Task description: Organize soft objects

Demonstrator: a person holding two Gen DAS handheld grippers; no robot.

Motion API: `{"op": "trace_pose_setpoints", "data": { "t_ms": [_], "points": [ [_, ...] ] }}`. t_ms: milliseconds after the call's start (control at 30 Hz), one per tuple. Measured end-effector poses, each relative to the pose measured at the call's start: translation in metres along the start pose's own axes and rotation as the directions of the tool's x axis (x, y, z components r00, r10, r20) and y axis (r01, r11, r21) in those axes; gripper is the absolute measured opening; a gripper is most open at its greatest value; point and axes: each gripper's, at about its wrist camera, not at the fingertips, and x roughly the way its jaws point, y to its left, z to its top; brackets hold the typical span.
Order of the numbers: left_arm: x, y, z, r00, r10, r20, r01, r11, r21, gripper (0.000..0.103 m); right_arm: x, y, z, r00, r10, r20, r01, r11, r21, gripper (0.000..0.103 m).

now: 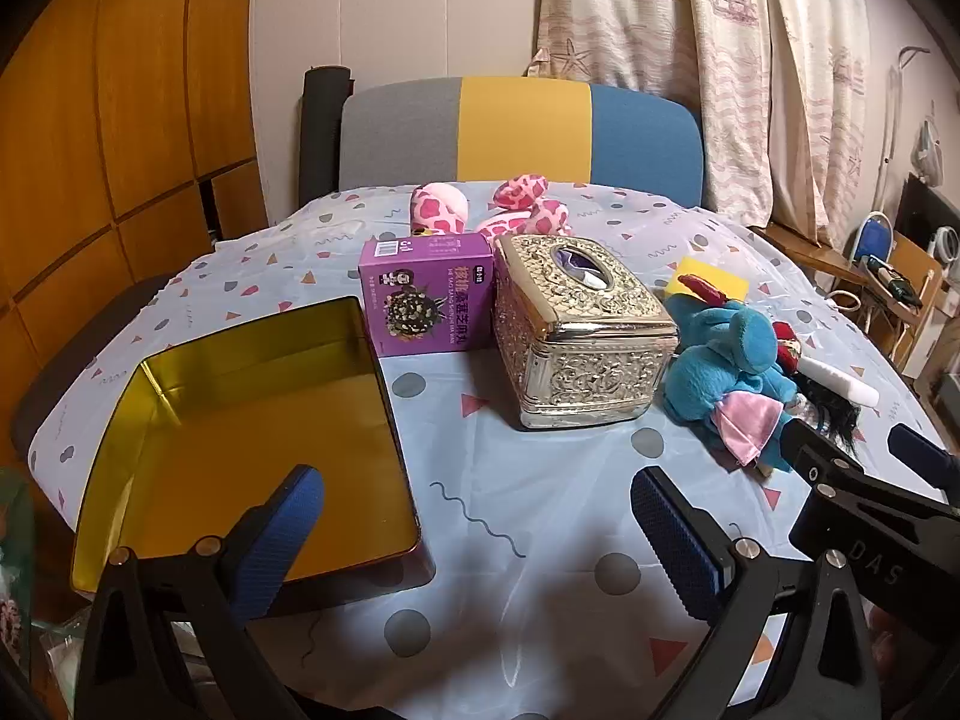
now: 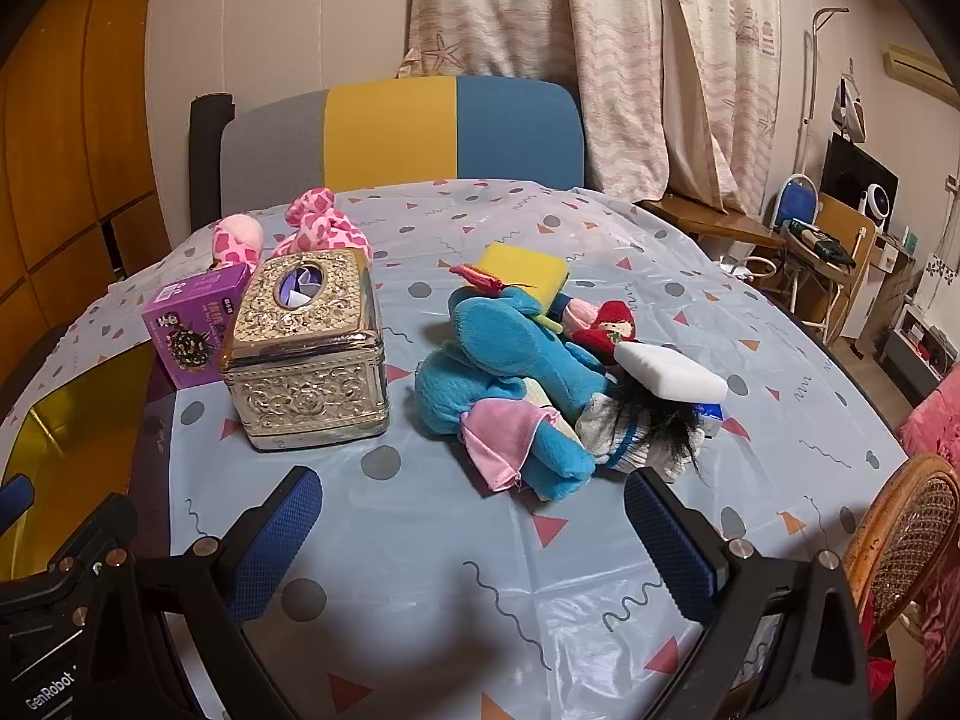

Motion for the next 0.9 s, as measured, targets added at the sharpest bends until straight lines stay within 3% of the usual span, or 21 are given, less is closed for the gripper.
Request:
{"op": "trace_pose_setpoints", "data": {
  "t_ms": [900],
  "points": [
    [-0.0047,-0.0013,-0.0011,1.000,-0.004,0.002,0.004,1.000,0.012,0.103,0.0013,-0.0005,-0.0020,1.000,0.005,-0.004,-0.005,1.000,0.005,0.103]
  ]
}}
